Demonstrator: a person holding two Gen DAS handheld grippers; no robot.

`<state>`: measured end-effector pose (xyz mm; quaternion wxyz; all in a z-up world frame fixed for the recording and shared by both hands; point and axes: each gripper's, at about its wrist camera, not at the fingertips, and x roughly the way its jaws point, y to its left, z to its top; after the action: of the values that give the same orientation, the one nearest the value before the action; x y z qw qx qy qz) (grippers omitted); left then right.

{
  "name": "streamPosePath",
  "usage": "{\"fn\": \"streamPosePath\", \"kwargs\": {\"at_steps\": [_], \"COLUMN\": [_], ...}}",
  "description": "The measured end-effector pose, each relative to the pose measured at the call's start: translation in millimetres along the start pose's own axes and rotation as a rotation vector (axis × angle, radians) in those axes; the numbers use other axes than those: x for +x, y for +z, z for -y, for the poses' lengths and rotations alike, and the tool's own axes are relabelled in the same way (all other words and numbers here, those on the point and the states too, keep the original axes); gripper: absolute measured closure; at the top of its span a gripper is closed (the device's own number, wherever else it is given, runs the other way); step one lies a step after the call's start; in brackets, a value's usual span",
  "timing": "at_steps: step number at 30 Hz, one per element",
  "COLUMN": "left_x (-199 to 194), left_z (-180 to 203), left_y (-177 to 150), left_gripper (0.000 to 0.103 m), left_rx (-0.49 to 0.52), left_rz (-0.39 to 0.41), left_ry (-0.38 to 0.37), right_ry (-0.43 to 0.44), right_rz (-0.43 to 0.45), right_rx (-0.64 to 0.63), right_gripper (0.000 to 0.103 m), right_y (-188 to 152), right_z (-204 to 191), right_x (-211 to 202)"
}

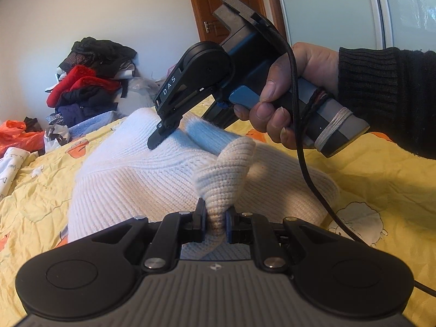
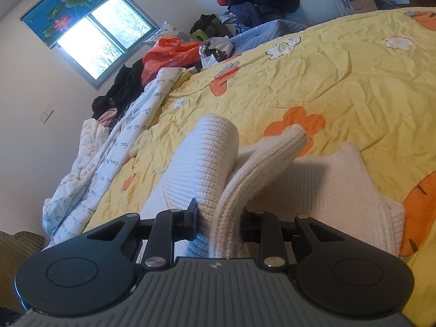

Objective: Fold small clothes

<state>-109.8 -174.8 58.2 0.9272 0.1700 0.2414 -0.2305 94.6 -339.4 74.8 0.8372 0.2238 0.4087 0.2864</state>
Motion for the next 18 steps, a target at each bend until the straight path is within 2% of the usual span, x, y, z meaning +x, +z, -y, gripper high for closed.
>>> {"fn": "streamPosePath", "kwargs": {"at_steps": [12,18], "left_x": [4,11], "left_z": [0,10], "left_y": [6,12], "left_gripper": [0.090,0.090], "left_rx": [0.029,0.045], "left_rz": [0.007,0.019], "left_ry": [-0.019,-0.063], "right_ry": [-0.003,-0.026], "right_rz": [0.028,0.044], "right_rx": [0.025,0.038], "right_gripper": [0.074,0.074], "right_y": [-8,-12], "right_z": [14,27], "right_x": [-21,-40]}}
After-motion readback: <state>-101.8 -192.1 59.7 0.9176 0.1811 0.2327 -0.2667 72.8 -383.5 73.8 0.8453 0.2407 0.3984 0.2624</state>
